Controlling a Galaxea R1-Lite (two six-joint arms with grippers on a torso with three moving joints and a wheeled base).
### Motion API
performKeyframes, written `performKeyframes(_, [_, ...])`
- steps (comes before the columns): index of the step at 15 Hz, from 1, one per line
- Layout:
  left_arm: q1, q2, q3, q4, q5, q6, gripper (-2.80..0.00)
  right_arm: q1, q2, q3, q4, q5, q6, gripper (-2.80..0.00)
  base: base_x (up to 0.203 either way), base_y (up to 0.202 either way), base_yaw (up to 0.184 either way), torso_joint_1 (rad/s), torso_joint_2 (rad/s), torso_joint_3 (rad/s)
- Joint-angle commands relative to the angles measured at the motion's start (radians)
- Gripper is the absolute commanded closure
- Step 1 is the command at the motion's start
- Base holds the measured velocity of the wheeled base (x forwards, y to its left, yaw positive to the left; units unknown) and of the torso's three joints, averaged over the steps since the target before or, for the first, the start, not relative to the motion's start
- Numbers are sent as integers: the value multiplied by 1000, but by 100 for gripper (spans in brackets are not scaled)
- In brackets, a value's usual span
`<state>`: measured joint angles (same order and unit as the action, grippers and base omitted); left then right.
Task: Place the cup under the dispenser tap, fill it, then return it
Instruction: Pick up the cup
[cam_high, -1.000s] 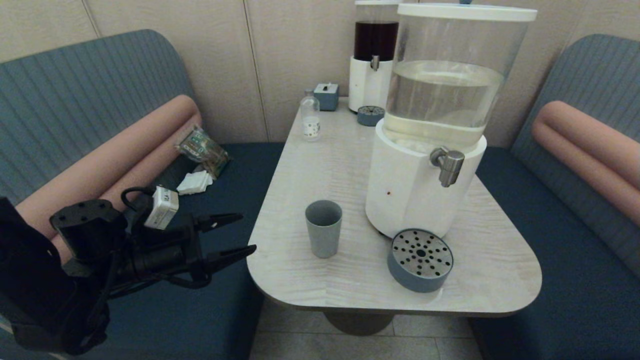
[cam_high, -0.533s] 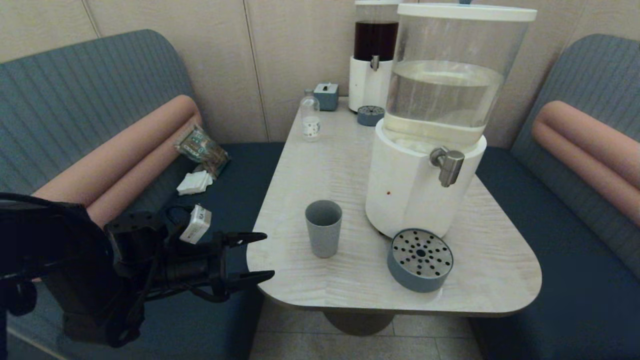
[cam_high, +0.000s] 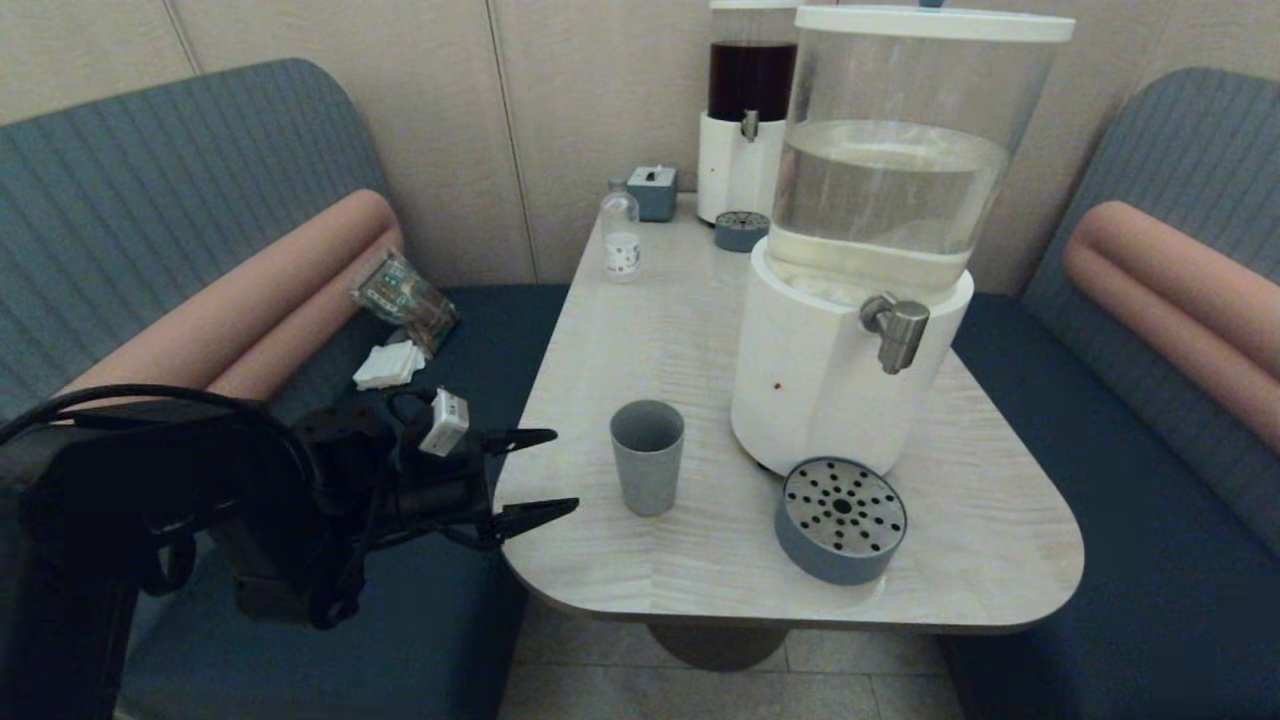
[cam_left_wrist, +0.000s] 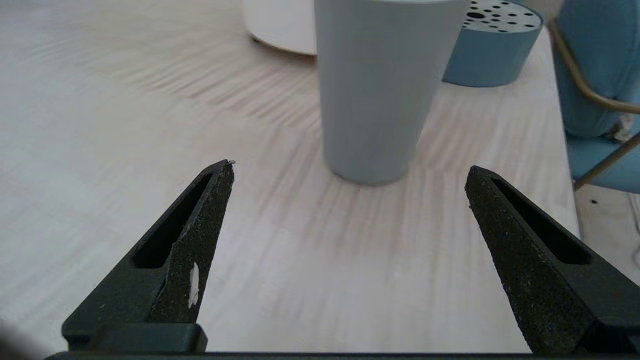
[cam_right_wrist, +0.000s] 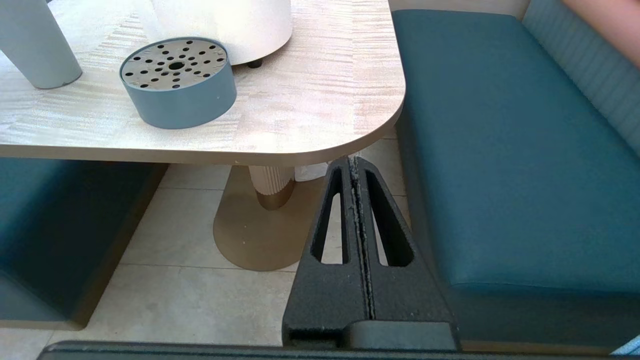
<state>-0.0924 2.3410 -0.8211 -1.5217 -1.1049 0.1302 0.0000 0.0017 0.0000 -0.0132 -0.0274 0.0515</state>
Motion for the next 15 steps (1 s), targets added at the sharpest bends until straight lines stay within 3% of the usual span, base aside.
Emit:
performKeyframes(1, [-39, 33, -47, -8, 10, -3, -280, 0, 1, 0, -1, 0, 1, 0, 0, 0, 0, 0, 0, 0])
performKeyframes(3, [-77, 51, -88, -8, 65, -14, -280, 0, 1, 1, -1, 0, 1, 0, 0, 0, 0, 0, 0, 0])
performKeyframes(7, [-160, 77, -126, -8, 109, -34, -280, 0, 1, 0, -1, 0, 1, 0, 0, 0, 0, 0, 0, 0])
performKeyframes(13, [-212, 172, -251, -8, 173, -53, -280, 0, 1, 0, -1, 0, 1, 0, 0, 0, 0, 0, 0, 0])
performKeyframes(14, [-214, 187, -281, -8, 197, -55, 0, 0, 1, 1, -1, 0, 1, 0, 0, 0, 0, 0, 0, 0])
performKeyframes(15, [-217, 197, -309, -8, 230, -57, 0, 0, 1, 0, -1, 0, 1, 0, 0, 0, 0, 0, 0, 0])
